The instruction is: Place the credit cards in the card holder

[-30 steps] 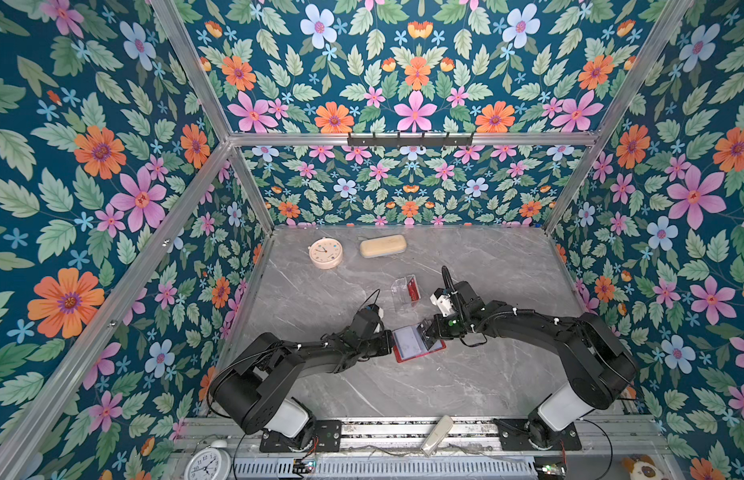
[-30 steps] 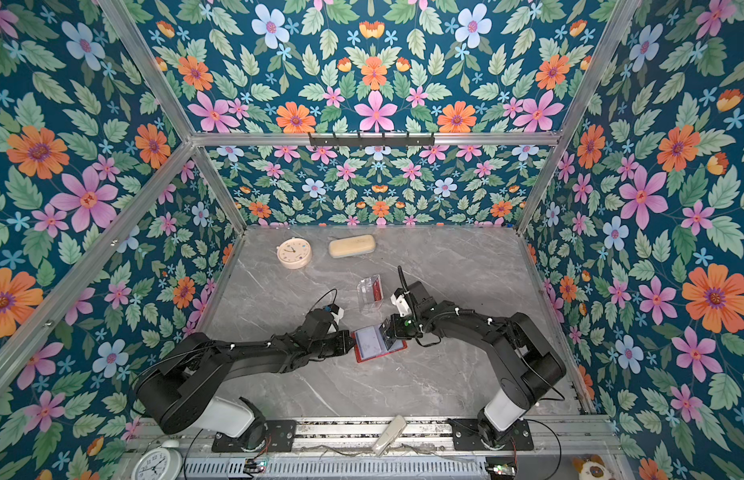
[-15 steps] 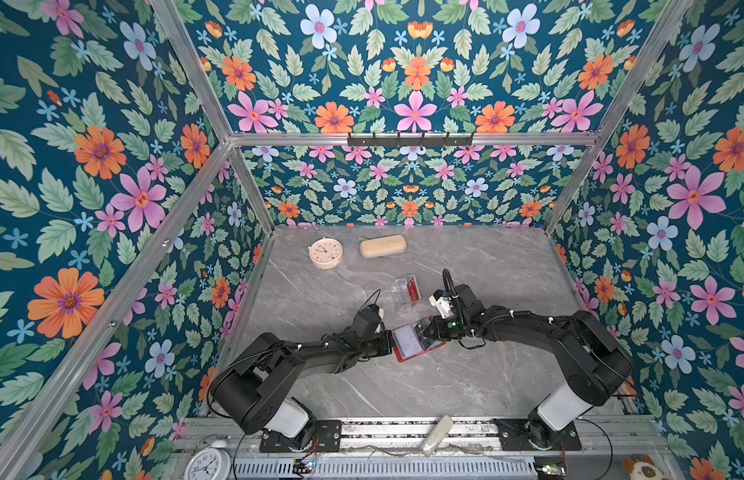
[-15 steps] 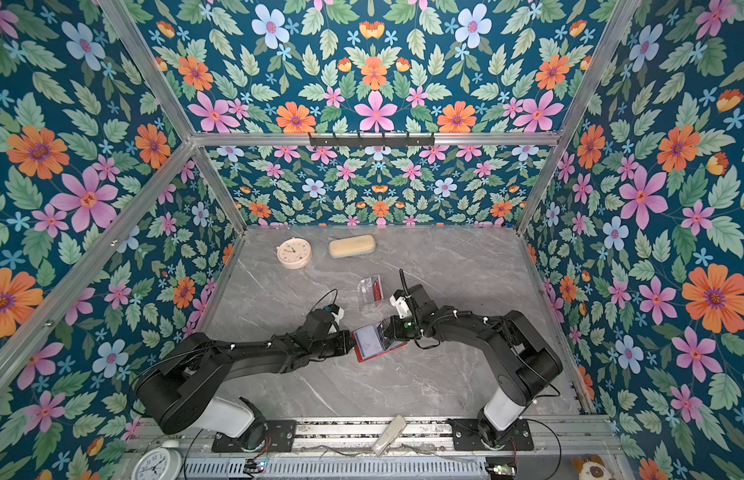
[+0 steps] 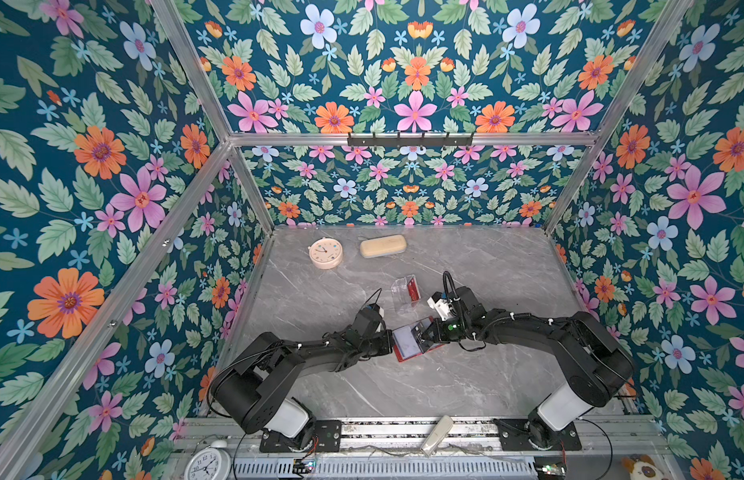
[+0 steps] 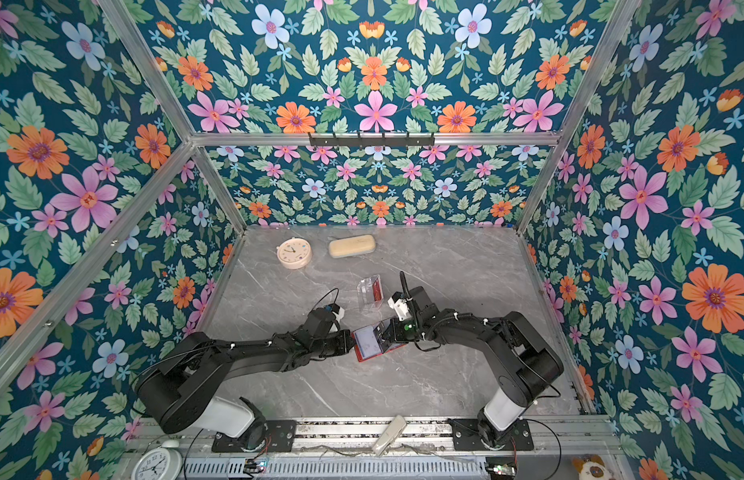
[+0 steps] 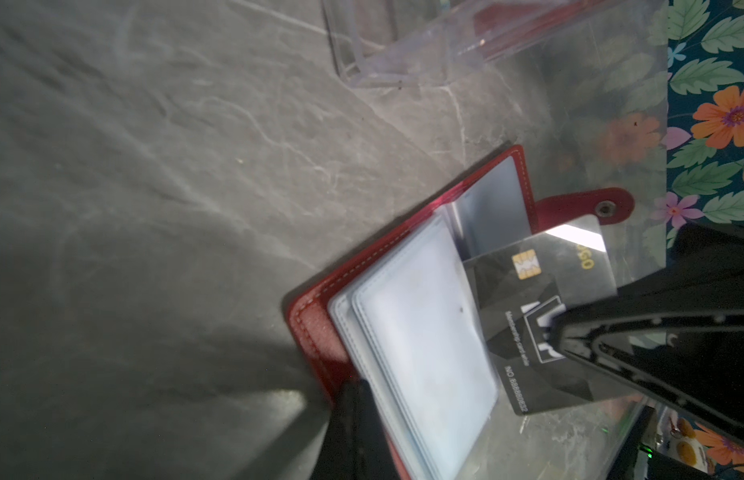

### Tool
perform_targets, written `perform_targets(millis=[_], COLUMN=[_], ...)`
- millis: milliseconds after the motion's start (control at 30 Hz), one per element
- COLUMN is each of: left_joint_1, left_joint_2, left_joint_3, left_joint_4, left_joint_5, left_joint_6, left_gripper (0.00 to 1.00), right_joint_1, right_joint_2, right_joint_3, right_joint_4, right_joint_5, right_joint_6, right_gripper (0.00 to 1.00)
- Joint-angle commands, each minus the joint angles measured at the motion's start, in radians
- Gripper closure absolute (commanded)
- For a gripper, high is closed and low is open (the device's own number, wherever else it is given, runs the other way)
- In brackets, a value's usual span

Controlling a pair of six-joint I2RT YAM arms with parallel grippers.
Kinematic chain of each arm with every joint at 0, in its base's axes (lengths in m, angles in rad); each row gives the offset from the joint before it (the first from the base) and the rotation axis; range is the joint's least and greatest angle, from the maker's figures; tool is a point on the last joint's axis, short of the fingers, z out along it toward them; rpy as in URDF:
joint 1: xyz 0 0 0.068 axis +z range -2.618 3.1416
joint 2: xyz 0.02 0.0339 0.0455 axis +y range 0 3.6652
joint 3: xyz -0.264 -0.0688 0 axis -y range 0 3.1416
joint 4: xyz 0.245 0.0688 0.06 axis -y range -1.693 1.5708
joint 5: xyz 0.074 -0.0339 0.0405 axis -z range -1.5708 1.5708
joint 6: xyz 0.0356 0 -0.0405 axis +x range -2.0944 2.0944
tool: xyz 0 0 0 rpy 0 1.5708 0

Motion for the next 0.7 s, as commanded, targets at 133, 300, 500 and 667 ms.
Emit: perform_targets(millis=[133,300,500,667], left_joint_1=[0.002,0.001,0.001,0.002], left_joint_2=[0.021,0.030,0.030,0.030], left_joint_3=[0.009,0.015,0.019,0.019], left_joint_4=[-0.093,-0.099,-0.114,-0.127], left_joint_5=[-0.079,-0.078,-0.080,-0.088], left_joint_6=[0.021,0.026,0.036,0.041], left_gripper=[1.00,1.00,1.00,1.00], right_joint_1=[0.001,0.001,-0.003,-0.012], right_joint_2=[0.011,0.015,0.059,0.076], right_joint_3=[-0.009,-0.013,0.005,0.023], right_joint_4=[0.063,0.087,0.084,0.070], right_joint_5=[-0.029,-0.014,0.000,0.000], right_joint_6=[0.008,0.006,-0.014,-0.035], right_gripper=[1.00,1.00,1.00,1.00])
